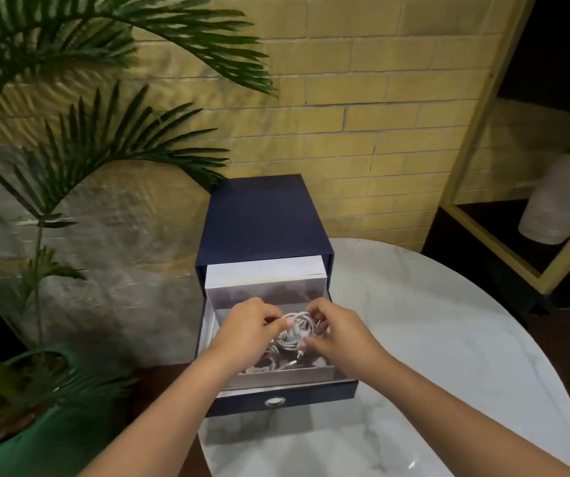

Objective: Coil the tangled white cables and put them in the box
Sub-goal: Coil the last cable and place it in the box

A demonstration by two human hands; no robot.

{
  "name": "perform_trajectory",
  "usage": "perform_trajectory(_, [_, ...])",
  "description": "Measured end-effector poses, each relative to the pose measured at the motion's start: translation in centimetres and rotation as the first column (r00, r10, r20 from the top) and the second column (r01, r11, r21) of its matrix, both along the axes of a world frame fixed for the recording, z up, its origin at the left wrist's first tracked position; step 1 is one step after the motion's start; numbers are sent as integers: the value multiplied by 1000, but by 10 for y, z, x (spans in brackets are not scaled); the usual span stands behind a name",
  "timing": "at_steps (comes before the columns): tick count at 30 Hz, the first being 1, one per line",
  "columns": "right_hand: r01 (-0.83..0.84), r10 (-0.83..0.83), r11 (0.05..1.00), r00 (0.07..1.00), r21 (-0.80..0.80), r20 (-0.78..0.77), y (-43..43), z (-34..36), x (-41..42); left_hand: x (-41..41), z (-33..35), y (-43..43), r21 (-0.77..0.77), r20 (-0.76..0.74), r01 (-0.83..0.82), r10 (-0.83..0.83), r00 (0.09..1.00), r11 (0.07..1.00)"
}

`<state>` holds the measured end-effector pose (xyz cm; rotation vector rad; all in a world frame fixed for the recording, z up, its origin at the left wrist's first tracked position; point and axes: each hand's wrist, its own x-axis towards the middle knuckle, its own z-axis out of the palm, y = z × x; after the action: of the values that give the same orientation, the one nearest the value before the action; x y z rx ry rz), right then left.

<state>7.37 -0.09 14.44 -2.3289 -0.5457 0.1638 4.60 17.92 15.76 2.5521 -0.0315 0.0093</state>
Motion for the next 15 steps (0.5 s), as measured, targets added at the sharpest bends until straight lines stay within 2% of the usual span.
perform_trajectory(3, [5,1,995,998,-98,63,6,-6,-1,2,-8,3,-53,-12,-8,7,1000,999])
perform_trajectory(5, [28,5,973,990,-230,141,5,-6,-4,3,-12,2,-98,-17,-25,24,1000,995])
perform_trajectory(9, [45,65,902,970,-430,236,3,-9,-5,8,-18,0,65,27,37,-38,999,997])
perform_trajectory(15, [19,205,874,891,-486,404,-2,-29,5,19,-31,2,226,66,90,-107,992,970])
